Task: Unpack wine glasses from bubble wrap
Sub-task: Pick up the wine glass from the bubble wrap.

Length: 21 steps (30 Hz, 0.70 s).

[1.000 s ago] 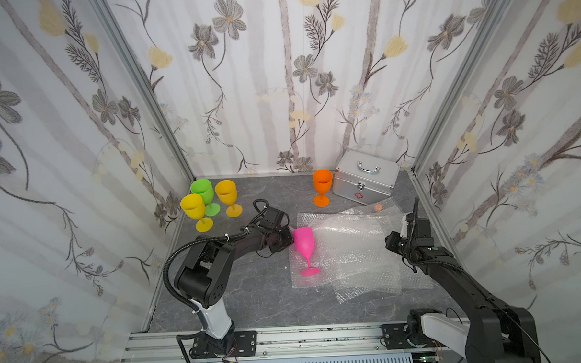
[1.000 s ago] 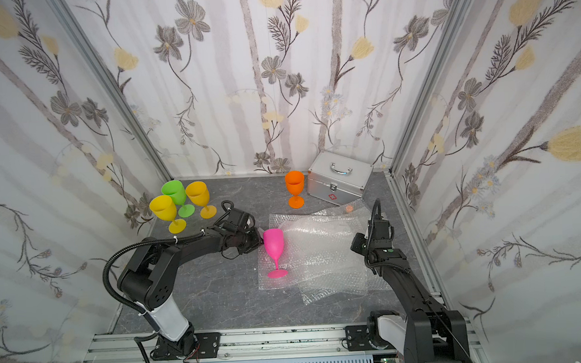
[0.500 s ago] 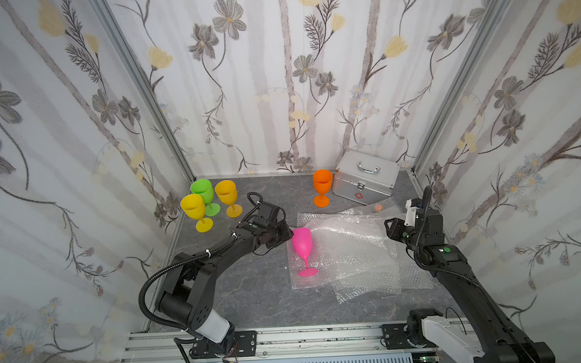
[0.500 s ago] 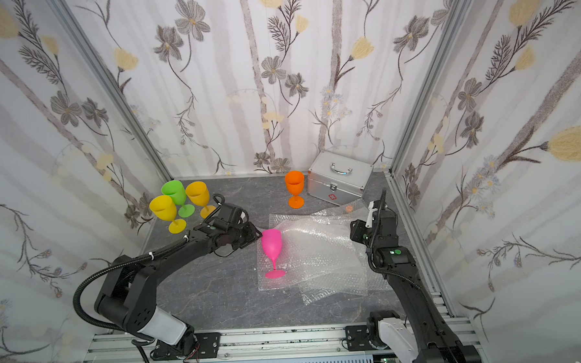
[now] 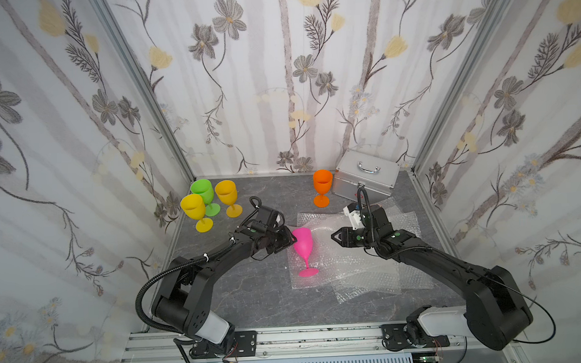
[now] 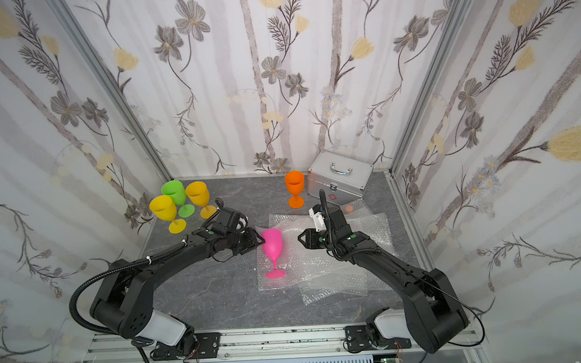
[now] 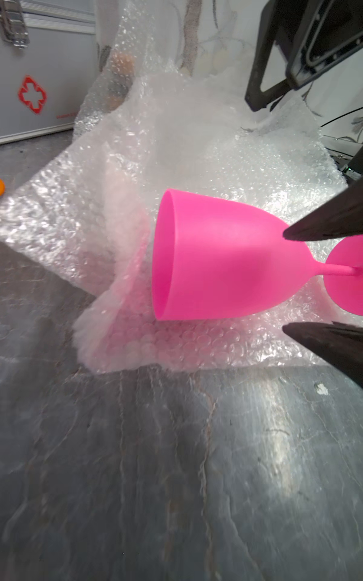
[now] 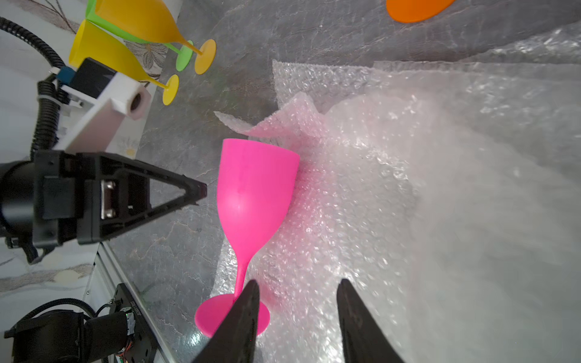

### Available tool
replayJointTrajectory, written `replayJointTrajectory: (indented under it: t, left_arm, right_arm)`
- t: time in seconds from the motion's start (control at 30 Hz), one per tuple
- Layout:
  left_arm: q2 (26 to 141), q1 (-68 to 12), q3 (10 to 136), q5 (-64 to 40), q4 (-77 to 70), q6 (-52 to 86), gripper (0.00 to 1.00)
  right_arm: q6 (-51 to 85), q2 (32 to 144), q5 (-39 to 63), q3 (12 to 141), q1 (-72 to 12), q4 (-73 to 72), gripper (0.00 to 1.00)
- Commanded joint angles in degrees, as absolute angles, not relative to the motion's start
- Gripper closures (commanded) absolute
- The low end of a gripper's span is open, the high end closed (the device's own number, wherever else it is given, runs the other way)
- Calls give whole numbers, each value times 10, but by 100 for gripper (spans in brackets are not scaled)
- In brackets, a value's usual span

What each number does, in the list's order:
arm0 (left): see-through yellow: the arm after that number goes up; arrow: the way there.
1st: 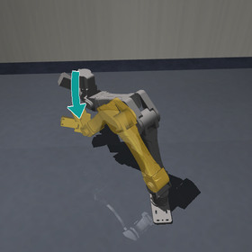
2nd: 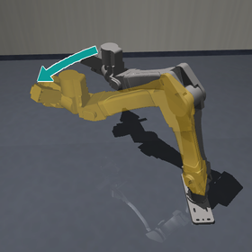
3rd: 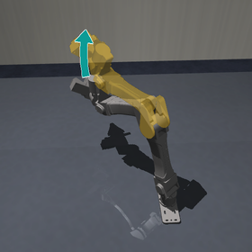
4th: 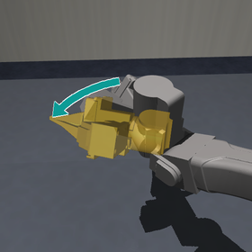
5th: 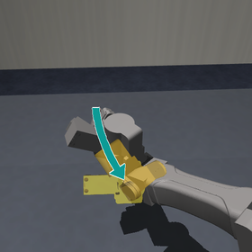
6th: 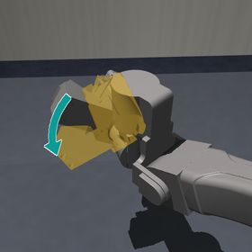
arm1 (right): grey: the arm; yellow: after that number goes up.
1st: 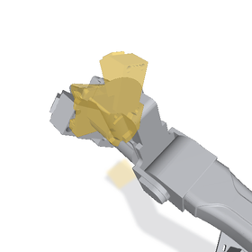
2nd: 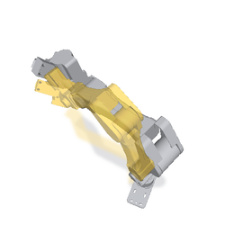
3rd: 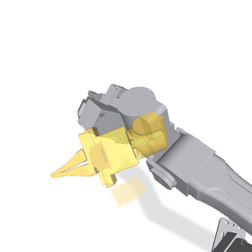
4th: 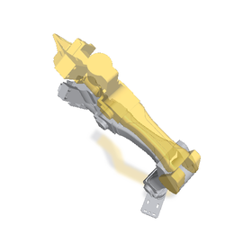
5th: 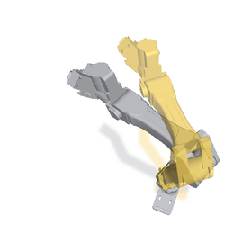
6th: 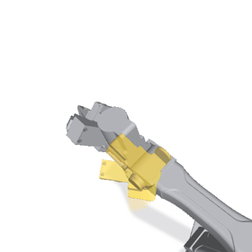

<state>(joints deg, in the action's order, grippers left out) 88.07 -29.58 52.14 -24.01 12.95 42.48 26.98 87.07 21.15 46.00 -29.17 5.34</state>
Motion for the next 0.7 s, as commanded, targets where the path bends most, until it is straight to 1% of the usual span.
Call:
replayJointTrajectory:
  t: [0.0,0.07,0.13,0.2,0.33,0.5,0.67]
  left_arm:
    - [887,-318,510,-271,97,438,56]
    - [892,-333,501,-272,87,446,54]
    - [899,-341,492,-272,73,455,50]
    - [912,-350,491,-272,69,458,47]
    - [939,-364,503,-270,72,456,47]
    - [974,-383,540,-248,118,436,52]
    - [989,-392,547,-235,131,430,63]
  right_arm:
    - [281,899,240,479,-303,4,57]
    - [279,911,243,490,-308,4,57]
    - [276,930,245,497,-312,4,57]
    - [275,934,246,502,-314,4,57]
    - [273,935,245,502,-316,5,57]
    - [268,936,243,498,-316,6,57]
    - [262,938,238,497,-316,8,58]
